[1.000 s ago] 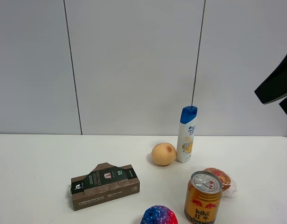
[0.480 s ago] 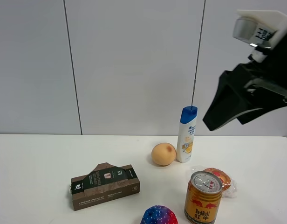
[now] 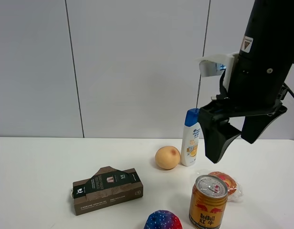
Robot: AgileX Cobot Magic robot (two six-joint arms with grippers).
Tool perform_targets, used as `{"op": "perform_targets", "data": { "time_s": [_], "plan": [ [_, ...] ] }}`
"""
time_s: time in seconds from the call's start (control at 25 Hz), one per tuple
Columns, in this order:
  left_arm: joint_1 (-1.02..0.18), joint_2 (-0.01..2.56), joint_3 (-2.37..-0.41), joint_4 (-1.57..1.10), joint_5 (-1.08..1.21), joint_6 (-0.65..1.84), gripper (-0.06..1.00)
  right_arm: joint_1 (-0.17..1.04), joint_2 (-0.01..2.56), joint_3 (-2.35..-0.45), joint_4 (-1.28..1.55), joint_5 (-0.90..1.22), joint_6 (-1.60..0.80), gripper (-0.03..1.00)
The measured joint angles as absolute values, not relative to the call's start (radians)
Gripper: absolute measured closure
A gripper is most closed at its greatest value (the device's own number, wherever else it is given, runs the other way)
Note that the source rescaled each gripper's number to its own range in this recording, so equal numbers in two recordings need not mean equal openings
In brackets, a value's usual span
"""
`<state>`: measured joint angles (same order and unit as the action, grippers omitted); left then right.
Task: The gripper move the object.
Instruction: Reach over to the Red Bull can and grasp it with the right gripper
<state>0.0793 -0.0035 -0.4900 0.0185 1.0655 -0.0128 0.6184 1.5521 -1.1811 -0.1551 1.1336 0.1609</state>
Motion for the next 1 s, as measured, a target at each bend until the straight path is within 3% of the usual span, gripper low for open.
{"op": "perform_targets", "data": {
  "time_s": [0.2, 0.36, 0.44, 1.0],
  "plan": [
    [0.079, -0.003, -0.49, 0.019, 1.066, -0.013, -0.06, 0.618, 1.628, -1.183, -0.138, 1.096, 0.048, 0.44],
    [0.079, -0.003, -0.49, 0.019, 1.066, -0.013, -0.06, 0.618, 1.689, -1.183, -0.108, 1.054, -0.025, 0.11],
    [0.079, -0.003, -0.49, 0.019, 1.066, -0.013, -0.06, 0.618, 1.707, -1.183, -0.119, 1.055, -0.038, 0.02],
    [0.079, -0.003, -0.49, 0.019, 1.066, -0.013, -0.06, 0.614, 1.798, -1.183, -0.122, 1.007, -0.117, -0.03]
  ]
}}
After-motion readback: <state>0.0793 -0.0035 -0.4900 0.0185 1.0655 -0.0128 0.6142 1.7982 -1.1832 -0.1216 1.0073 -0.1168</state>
